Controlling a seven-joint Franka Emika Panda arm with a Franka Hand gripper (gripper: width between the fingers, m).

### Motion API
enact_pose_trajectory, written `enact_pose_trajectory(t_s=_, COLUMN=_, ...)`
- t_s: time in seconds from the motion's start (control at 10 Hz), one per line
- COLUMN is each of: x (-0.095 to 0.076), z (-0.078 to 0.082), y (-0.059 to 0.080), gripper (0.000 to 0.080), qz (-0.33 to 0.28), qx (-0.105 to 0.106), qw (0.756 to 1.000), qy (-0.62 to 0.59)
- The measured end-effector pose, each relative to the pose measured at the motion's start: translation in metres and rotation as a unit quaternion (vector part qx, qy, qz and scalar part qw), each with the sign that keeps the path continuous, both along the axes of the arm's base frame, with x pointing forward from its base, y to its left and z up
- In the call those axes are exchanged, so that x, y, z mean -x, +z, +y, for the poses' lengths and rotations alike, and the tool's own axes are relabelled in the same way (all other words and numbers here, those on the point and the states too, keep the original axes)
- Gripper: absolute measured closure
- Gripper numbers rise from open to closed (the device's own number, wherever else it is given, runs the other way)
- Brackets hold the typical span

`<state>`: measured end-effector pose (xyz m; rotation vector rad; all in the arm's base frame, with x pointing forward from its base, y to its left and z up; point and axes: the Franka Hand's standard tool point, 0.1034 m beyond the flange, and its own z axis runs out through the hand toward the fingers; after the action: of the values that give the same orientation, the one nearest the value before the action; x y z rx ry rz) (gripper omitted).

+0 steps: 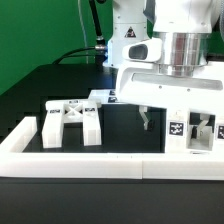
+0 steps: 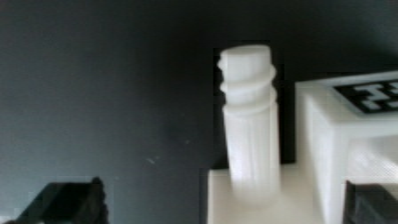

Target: Assemble chair

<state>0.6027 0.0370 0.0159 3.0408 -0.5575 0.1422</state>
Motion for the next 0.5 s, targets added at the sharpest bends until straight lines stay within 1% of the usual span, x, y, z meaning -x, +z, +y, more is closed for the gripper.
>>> enact_pose_trajectory(t_s=0.3, x=0.0021, z=-0.0005, y=-0.0033, gripper=0.0553, qz=0.003, qx=0.001, qw=1.0, qy=0.001)
enact_pose_trajectory(t_s=0.5, x=0.0024, z=0.0, y=-0.0032, gripper=0.0554, qz=0.003, qx=0.001, qw=1.0, qy=0.003)
